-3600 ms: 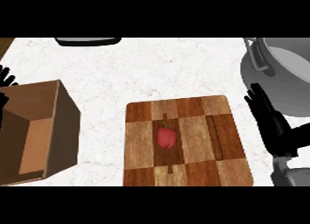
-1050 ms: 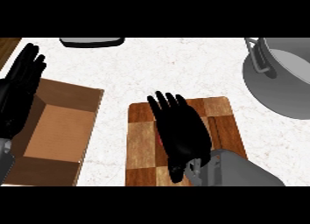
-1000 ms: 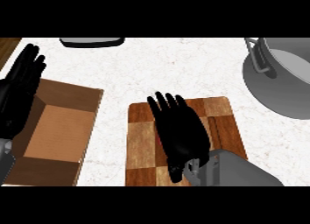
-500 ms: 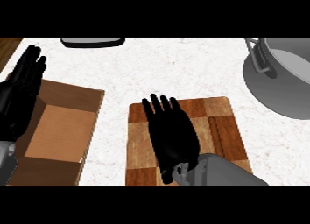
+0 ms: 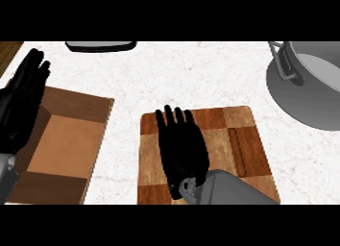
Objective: Pick the bell pepper from the cutting board and place it in the pot
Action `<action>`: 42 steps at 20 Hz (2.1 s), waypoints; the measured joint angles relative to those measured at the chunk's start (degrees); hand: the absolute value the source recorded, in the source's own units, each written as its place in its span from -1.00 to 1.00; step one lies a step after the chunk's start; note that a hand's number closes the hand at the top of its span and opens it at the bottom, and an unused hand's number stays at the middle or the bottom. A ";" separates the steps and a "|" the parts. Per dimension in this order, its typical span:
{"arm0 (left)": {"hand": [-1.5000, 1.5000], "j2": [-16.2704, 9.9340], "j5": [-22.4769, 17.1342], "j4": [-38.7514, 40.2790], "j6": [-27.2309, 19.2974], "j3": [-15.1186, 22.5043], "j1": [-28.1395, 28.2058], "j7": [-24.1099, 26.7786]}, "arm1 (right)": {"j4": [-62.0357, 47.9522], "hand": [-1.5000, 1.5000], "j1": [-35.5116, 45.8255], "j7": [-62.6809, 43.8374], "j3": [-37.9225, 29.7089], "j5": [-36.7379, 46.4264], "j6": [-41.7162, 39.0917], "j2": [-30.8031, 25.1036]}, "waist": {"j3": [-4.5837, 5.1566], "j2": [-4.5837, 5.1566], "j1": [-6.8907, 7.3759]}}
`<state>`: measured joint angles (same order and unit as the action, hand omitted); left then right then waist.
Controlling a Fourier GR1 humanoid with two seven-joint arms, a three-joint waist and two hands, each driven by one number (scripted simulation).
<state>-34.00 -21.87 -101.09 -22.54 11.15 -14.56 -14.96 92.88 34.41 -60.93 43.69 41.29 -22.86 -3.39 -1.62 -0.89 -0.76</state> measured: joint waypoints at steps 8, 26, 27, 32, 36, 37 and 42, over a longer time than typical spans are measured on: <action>0.00 1.02 0.44 -0.17 -0.29 0.55 -0.14 0.70 | -5.84 -1.00 -1.08 0.71 -0.62 3.98 0.10 1.69 | 0.02 0.10 0.27; 0.00 2.66 1.46 0.11 -0.66 1.59 -0.98 0.34 | -17.52 -1.00 -2.44 2.64 -1.62 7.05 -1.04 2.60 | 0.03 0.23 0.86; 0.00 2.58 1.34 0.12 -0.40 1.36 -0.72 0.59 | -17.76 1.00 -2.40 2.97 -2.16 7.10 -1.02 2.64 | 0.02 0.21 0.86; 0.00 3.29 2.12 0.37 -0.66 1.99 -1.35 0.41 | -17.91 1.00 -1.00 5.60 -1.41 6.55 0.16 2.97 | -0.02 0.21 1.13; 0.00 3.26 1.82 0.60 -0.04 1.52 -1.00 0.69 | -17.64 1.00 -0.63 6.61 -0.76 7.24 0.83 3.07 | -0.02 0.15 1.09; 0.00 3.36 1.84 0.57 -0.11 1.47 -0.96 0.66 | -17.26 1.00 -0.61 6.78 -0.69 7.35 0.73 3.07 | -0.01 0.12 0.98; 0.00 2.66 1.06 0.41 -0.01 0.09 0.11 -0.13 | -14.70 1.00 -3.31 8.93 -6.24 6.78 2.75 -3.00 | 0.03 0.04 -0.63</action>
<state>-31.34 -20.82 -100.69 -22.55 11.23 -14.45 -15.09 78.18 31.09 -52.00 37.46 48.08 -20.11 -6.40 -1.59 -0.85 -1.39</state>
